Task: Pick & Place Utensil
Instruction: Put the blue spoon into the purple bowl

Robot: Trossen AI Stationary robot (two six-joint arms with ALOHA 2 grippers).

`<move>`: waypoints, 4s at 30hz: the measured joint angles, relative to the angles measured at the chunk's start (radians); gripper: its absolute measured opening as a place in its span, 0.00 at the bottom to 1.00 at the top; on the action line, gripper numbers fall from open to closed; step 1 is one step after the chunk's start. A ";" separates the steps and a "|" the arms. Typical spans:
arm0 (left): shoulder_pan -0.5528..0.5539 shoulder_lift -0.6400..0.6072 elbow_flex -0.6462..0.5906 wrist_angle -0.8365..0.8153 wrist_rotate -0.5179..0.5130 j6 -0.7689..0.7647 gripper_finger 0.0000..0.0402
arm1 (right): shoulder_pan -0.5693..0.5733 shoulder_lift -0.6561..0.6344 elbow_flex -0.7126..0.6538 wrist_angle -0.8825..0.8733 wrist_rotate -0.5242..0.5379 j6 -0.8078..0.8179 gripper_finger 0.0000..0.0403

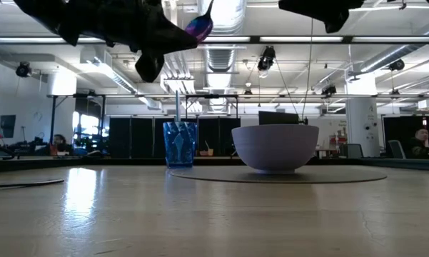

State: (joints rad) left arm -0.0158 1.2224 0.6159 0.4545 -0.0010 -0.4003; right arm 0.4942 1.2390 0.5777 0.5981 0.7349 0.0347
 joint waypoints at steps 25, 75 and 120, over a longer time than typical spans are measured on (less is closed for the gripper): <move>-0.015 0.075 0.000 0.052 -0.018 0.026 0.00 | -0.089 0.209 0.231 0.148 0.074 -0.256 0.56; -0.015 0.076 0.001 0.024 -0.024 0.030 0.06 | -0.100 0.208 0.290 0.131 0.061 -0.371 0.03; -0.013 0.076 0.000 -0.005 -0.026 0.056 0.49 | -0.118 -0.234 0.251 -0.530 0.104 -0.253 0.03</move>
State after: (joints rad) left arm -0.0292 1.2980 0.6163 0.4500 -0.0265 -0.3441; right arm 0.3766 1.0053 0.8291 0.0681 0.8393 -0.2180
